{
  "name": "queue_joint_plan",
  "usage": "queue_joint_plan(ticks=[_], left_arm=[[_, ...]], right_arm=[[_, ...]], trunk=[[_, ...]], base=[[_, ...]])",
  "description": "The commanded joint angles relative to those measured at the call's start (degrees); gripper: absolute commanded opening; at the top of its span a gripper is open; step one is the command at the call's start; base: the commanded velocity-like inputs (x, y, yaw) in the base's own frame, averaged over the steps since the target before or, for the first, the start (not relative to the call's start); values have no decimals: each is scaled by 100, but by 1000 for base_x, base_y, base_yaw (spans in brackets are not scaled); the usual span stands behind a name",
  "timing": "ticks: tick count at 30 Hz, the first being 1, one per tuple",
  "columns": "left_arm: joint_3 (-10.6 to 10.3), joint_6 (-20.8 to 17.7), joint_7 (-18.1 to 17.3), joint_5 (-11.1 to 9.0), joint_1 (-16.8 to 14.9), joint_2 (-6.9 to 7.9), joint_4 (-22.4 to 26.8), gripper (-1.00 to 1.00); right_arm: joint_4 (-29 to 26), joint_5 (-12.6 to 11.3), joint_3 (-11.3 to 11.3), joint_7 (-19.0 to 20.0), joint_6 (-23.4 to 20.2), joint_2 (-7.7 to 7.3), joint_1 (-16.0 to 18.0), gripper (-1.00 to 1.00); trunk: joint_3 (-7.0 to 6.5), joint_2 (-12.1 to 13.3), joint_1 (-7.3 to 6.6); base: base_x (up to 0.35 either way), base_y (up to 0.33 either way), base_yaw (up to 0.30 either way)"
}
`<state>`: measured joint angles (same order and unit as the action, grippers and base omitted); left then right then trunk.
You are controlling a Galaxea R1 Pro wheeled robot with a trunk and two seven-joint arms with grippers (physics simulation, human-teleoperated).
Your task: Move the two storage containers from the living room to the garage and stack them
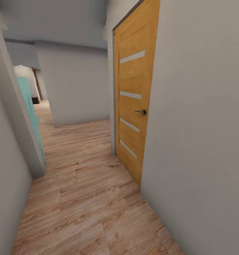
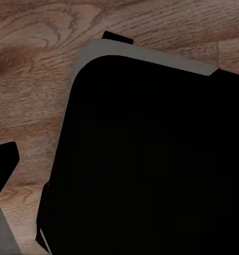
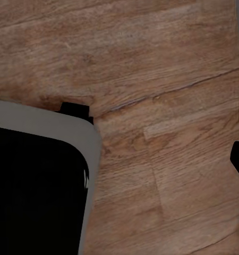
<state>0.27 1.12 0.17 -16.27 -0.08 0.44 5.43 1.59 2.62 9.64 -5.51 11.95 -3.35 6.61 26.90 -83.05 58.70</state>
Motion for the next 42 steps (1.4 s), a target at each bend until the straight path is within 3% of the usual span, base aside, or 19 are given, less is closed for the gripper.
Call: queue_joint_plan(ticks=[1,42], left_arm=[[0,11,2,-25,-1,0,2,100],[0,11,2,-25,-1,0,2,100]], right_arm=[[17,28,30,-29,23,1,7,100],[17,36,21,-29,35,1,7,100]], trunk=[[5,-3,3],[5,-3,3]], base=[[249,0,270],[249,0,270]])
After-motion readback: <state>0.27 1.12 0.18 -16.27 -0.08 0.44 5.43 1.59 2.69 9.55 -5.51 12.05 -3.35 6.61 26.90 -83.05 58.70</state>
